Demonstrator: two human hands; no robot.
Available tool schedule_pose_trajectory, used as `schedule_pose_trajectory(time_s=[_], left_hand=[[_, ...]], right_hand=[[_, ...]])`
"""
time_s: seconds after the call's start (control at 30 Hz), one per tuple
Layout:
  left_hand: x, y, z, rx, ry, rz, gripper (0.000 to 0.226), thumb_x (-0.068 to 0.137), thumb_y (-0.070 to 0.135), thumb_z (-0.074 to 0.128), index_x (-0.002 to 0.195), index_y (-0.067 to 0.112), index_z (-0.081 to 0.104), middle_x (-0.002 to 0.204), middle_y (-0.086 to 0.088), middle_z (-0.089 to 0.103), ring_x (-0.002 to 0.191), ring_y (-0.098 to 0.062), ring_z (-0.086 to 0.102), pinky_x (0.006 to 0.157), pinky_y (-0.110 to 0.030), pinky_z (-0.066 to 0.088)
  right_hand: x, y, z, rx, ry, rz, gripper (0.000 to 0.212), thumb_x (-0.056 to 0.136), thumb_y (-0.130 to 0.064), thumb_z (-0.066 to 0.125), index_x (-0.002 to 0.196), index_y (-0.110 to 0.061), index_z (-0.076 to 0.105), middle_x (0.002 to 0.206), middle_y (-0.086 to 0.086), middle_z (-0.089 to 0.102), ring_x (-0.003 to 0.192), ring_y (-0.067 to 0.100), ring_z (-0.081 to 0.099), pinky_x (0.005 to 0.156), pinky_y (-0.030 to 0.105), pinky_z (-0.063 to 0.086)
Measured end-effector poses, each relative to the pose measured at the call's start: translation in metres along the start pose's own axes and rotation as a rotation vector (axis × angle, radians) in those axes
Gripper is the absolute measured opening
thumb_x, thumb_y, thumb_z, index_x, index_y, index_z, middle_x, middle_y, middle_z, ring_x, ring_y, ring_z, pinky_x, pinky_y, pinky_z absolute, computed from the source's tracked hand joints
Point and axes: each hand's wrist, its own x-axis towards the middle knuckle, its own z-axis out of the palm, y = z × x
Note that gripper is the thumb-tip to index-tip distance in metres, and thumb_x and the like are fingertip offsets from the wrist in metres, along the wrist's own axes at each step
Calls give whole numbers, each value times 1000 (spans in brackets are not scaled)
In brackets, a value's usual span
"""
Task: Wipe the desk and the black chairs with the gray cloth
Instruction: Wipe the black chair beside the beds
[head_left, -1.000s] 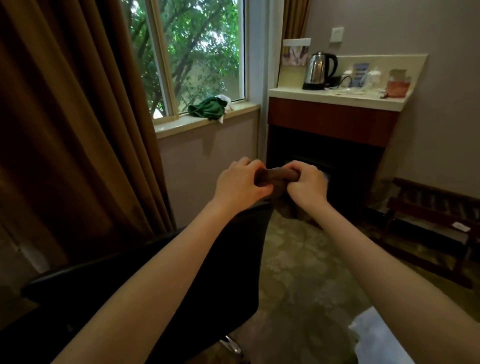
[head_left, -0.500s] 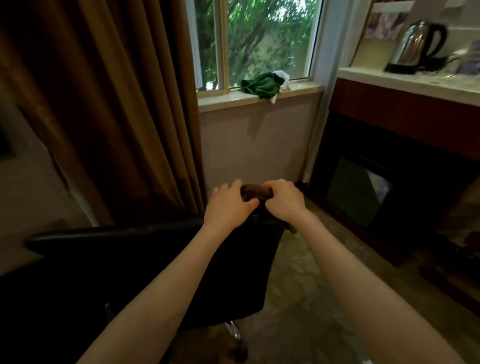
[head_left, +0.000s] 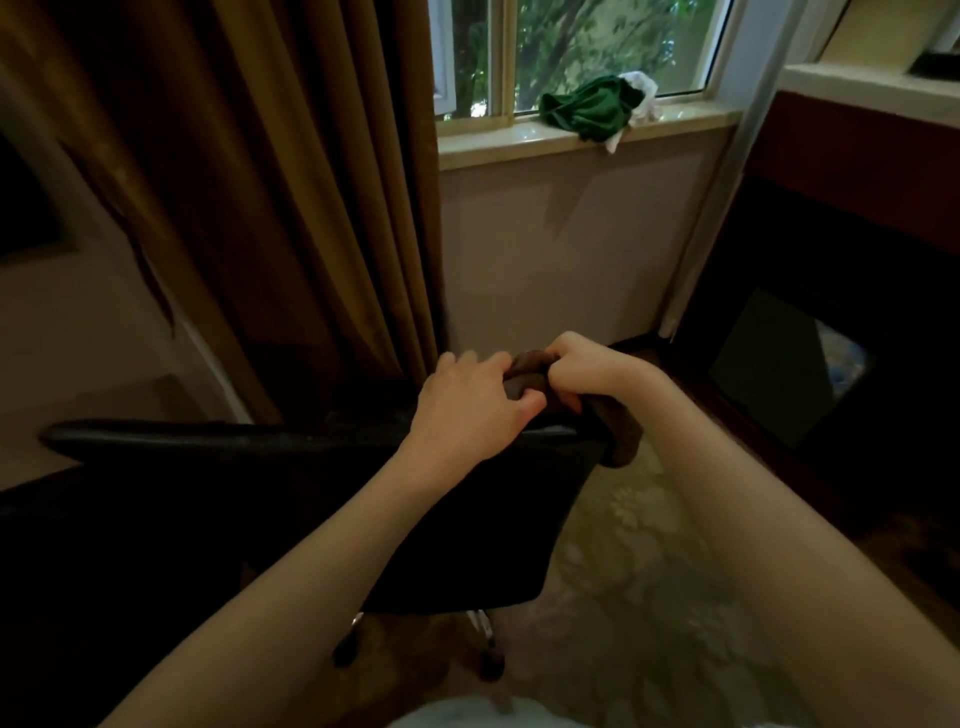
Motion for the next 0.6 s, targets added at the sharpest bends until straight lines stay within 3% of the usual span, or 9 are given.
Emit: schedule_pose_trajectory(time_s=[0.07, 0.13, 0.33, 0.5, 0.6], left_hand=[[0, -1, 3, 19, 12, -4, 34, 86, 52, 42, 99, 22, 51, 94, -2, 48, 95, -22, 44, 76, -32, 37], [-1, -2, 2, 17, -5, -18, 31, 86, 53, 43, 95, 24, 48, 92, 0, 46, 92, -19, 42, 75, -32, 38], [2, -1, -3, -26, -136, -136, 40, 87, 53, 46, 118, 28, 47, 103, 2, 46, 100, -18, 41, 83, -33, 39], [9, 4, -14, -110, -159, -247, 21, 84, 51, 54, 97, 35, 51, 96, 5, 50, 97, -18, 50, 86, -41, 45], [10, 11, -16, -172, -142, -348, 14, 83, 49, 58, 87, 38, 51, 93, 7, 55, 93, -15, 54, 81, -36, 47]], right_hand=[[8, 3, -1, 9, -60, -24, 30, 54, 18, 45, 67, -2, 63, 65, 15, 59, 76, 33, 59, 58, 32, 47], [14, 5, 0, 25, -111, -45, 36, 54, 19, 46, 77, 0, 66, 77, 20, 63, 83, 35, 62, 62, 35, 50], [27, 16, 2, 109, -182, -144, 34, 57, 20, 46, 68, -8, 62, 68, 10, 60, 67, 24, 60, 50, 24, 43], [32, 18, -5, 147, -257, -245, 24, 71, 15, 46, 69, -6, 57, 68, 9, 55, 69, 22, 57, 52, 23, 43], [35, 19, -8, 108, -283, -288, 20, 69, 13, 48, 70, -6, 55, 71, 10, 54, 74, 24, 55, 56, 25, 43]])
